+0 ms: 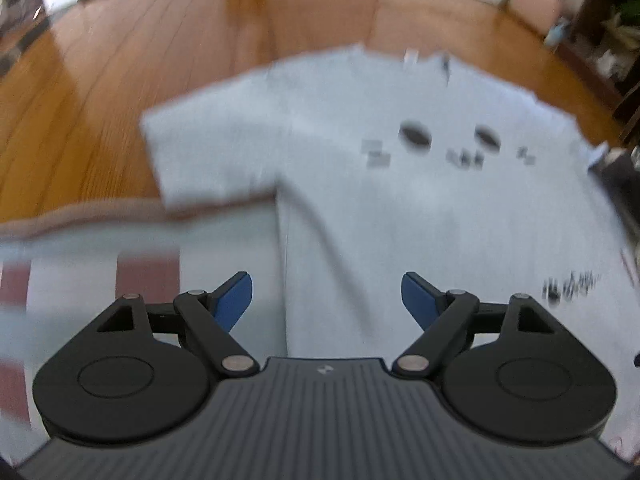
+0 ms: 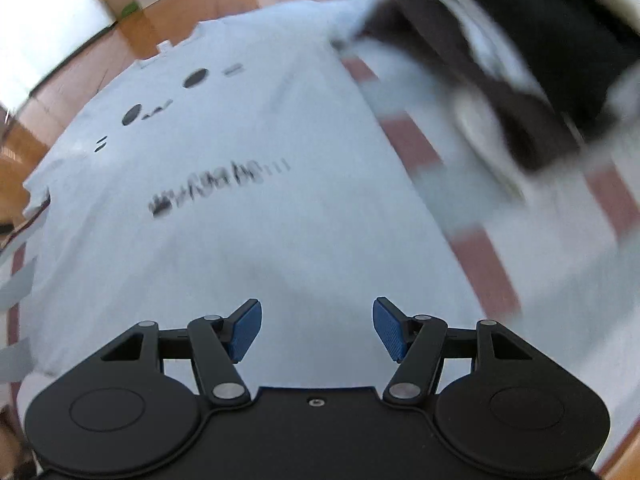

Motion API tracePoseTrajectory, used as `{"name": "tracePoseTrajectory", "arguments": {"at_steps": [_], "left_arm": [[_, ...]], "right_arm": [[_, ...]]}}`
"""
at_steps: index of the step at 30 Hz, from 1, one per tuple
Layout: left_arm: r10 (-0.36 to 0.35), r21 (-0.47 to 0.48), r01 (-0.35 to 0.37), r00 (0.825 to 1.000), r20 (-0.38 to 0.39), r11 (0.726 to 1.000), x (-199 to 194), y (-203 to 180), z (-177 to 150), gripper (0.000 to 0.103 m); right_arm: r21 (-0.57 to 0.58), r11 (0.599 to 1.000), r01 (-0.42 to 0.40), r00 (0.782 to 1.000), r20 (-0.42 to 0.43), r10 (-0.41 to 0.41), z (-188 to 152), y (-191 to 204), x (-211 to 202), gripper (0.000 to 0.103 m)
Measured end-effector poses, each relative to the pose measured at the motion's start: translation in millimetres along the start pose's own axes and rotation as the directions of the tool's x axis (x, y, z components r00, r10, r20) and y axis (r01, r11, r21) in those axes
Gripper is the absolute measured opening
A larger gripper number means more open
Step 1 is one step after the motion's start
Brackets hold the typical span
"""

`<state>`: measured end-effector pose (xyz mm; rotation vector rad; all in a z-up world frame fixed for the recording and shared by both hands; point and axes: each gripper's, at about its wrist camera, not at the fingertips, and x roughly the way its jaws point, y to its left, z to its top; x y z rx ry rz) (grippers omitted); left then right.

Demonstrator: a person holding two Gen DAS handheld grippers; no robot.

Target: Fold clothes

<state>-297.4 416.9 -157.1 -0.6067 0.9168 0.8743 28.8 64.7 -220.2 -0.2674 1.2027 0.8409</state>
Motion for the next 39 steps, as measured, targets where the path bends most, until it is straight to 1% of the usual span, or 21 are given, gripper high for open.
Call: {"name": "tracePoseTrajectory", "arguments": {"at_steps": [1, 3, 6, 13, 17, 21, 27, 34, 39], "left_arm": [[0.019, -0.003, -0.019, 1.000, -0.020, 1.000, -0.4, -2.6, -10.0, 0.082], [0.048, 0.005, -0.048, 0.998, -0.031, 0.999, -9.4, -13.2, -29.1, 0.082], [0.051, -0.023, -0.052, 0.999, -0.004, 0.998, -21.9, -25.3, -44.9, 0.082], [0.019, -0.046, -0.018, 0.999, 0.028, 0.999, -42.3, -58.4, -62.7, 0.082], [-0.002, -0.046, 0.003, 1.000, 0.025, 0.999, -52.1, -70.9, -72.3, 0.082], [-0.010, -0.065, 0.010, 1.000, -0.003, 0.998, -50.7, -67.8, -82.8, 0.082], [-0.018, -0.074, 0.014, 0.999, -0.048, 0.997, -43.7, -54.2, -96.4, 0.082], [-0.057, -0.079, 0.050, 0.995, -0.085, 0.996, -38.1, -39.0, -113.3, 0.082], [-0.086, -0.092, 0.076, 0.991, -0.105, 0.993, -36.2, -30.4, -119.3, 0.082]], "right_arm": [[0.022, 1.000, -0.011, 1.000, -0.005, 0.011, -9.3, -7.1, -2.9, 0.067], [0.055, 0.998, -0.033, 0.999, -0.011, 0.033, -26.2, -19.3, -9.0, 0.067], [0.030, 0.998, -0.051, 0.999, 0.013, 0.051, -36.2, -22.2, -20.8, 0.067], [0.013, 0.996, -0.087, 0.994, 0.069, 0.085, -58.3, -32.8, -48.6, 0.067], [0.018, 0.995, -0.097, 0.992, 0.082, 0.095, -73.3, -42.4, -47.6, 0.067], [0.028, 0.995, -0.096, 0.992, 0.079, 0.094, -81.2, -47.8, -41.0, 0.067], [0.032, 0.997, -0.071, 0.993, 0.094, 0.067, -76.4, -45.4, -31.4, 0.067], [0.068, 0.997, -0.041, 0.995, 0.097, 0.034, -73.3, -44.8, -18.5, 0.067], [0.040, 0.998, -0.039, 0.996, 0.081, 0.036, -74.4, -39.5, -15.1, 0.067]]}}
